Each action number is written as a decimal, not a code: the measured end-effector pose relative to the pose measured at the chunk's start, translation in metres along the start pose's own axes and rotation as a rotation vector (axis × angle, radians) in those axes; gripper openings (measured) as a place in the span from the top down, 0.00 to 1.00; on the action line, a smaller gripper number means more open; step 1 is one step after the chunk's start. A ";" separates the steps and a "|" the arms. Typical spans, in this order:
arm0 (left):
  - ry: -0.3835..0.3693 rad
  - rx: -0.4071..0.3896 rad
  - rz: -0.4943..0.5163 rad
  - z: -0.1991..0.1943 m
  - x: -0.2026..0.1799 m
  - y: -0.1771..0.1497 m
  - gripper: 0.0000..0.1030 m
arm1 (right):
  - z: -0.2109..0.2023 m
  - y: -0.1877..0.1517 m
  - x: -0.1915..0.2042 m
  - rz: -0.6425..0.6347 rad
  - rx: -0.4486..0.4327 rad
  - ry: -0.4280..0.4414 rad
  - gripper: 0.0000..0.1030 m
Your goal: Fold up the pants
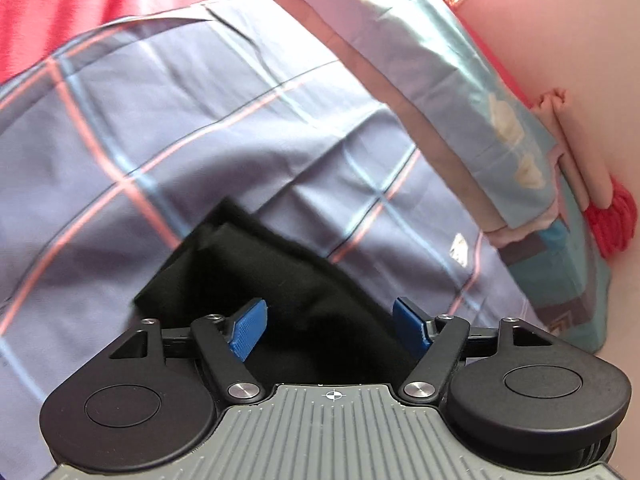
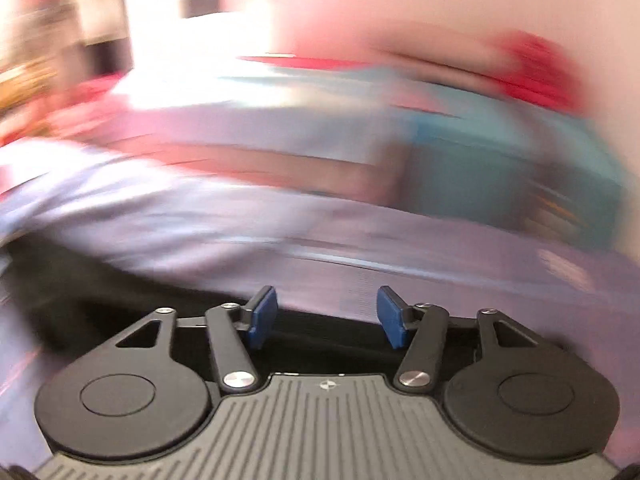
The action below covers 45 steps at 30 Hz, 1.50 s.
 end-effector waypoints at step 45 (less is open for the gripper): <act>0.010 -0.002 0.248 -0.044 0.074 -0.102 0.00 | 0.252 0.126 0.357 -0.358 0.213 0.553 0.92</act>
Point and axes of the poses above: each gripper's, at about its wrist camera, not at the fingertips, and z roughly the way its jaws point, x to its left, y to its top, the point moved 10 cm from there along z, roughly the way its jaws point, and after that the axes turned 3 degrees about x, right-handed, at the moved point
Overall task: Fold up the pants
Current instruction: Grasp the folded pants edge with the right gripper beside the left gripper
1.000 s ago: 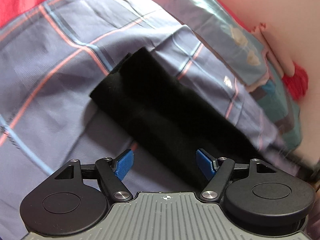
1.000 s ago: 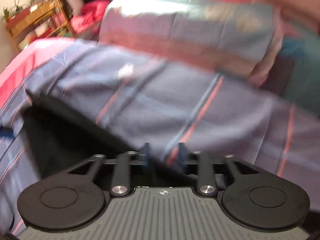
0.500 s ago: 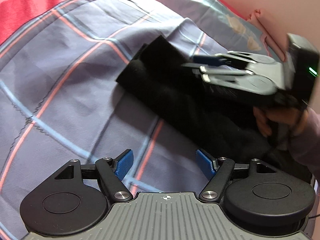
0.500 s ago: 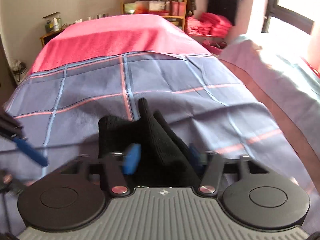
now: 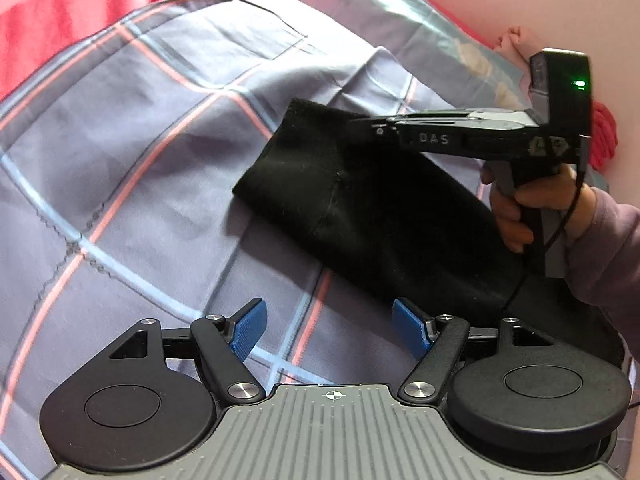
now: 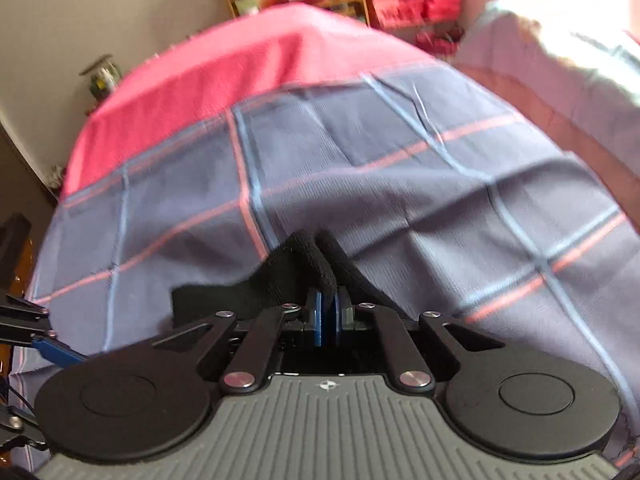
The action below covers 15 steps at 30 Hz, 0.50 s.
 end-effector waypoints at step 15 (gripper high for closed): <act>-0.014 0.030 0.155 0.042 -0.069 0.053 0.00 | -0.186 -0.082 -0.078 0.343 -0.188 -0.298 0.49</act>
Point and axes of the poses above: each gripper's, at about its wrist camera, not at the fingertips, and z roughly the way its jaws point, x to its left, y to its top, the point moved 10 cm from there along z, roughly the way its jaws point, and after that the axes turned 3 degrees about x, right-handed, at the moved point
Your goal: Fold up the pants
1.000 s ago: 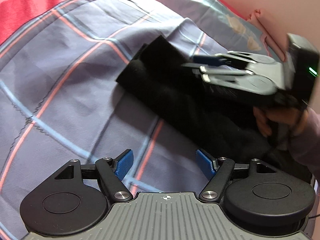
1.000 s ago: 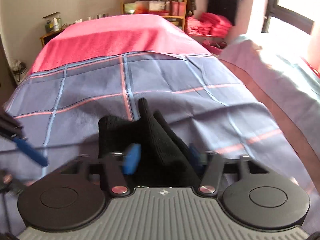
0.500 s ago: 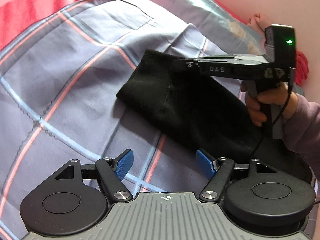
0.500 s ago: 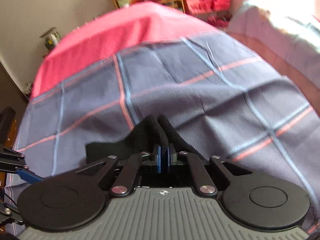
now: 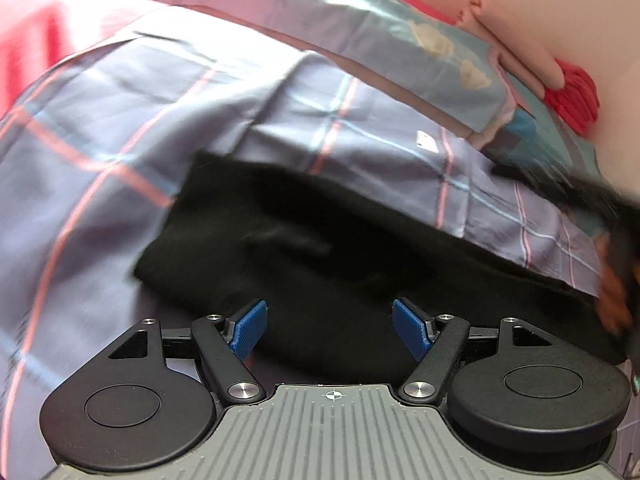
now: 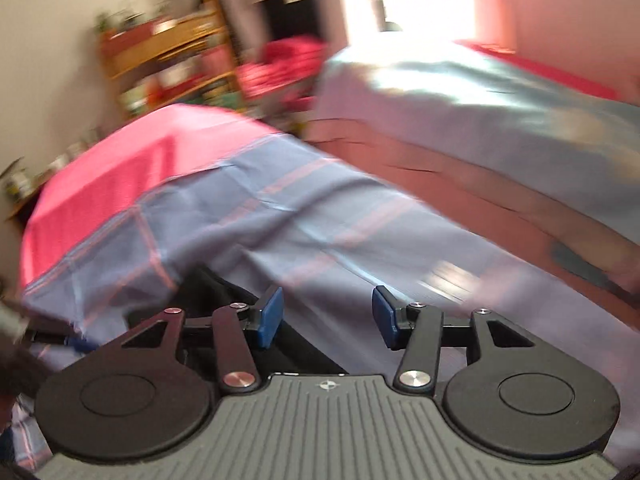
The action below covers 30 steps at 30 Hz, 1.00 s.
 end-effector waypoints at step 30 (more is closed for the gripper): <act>0.166 0.081 0.048 0.087 -0.043 0.009 0.00 | -0.045 -0.114 -0.108 -0.079 0.002 -0.256 0.89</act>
Point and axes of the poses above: each gripper's, at about its wrist camera, not at the fingertips, and z roughly the way its jaws point, x to its left, y to its top, the point moved 10 cm from there along z, roughly the way its jaws point, and after that the axes turned 3 degrees about x, right-handed, at the moved point
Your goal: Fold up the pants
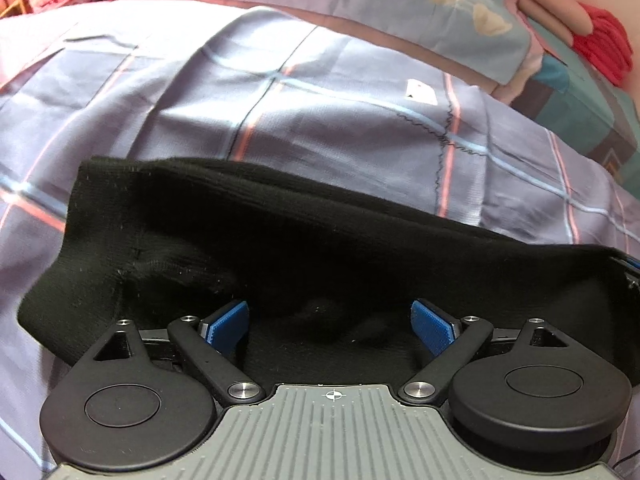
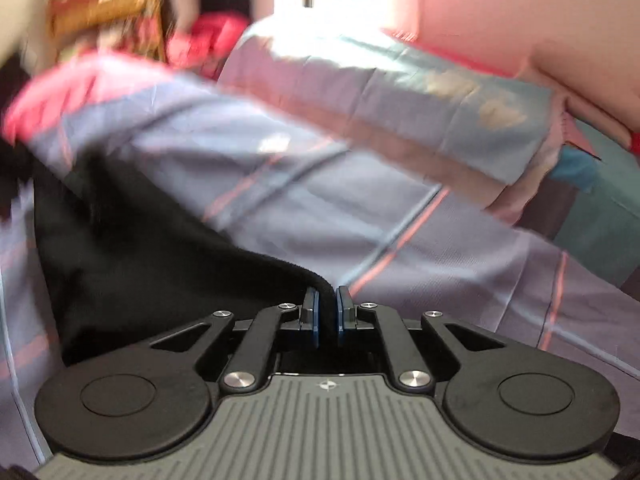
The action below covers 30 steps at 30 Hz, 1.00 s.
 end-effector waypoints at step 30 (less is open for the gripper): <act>0.177 0.002 0.096 0.017 -0.016 -0.004 0.00 | -0.152 -0.143 -0.247 0.610 -0.070 -0.598 0.93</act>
Point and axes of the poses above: each gripper's, at about its wrist camera, not at the fingertips, and z roughly the way its jaws point, x to its left, y to its top, the point moved 10 cm from there along z, roughly the way its jaws point, and after that the axes turned 3 degrees about x, right-handed, at the moved point
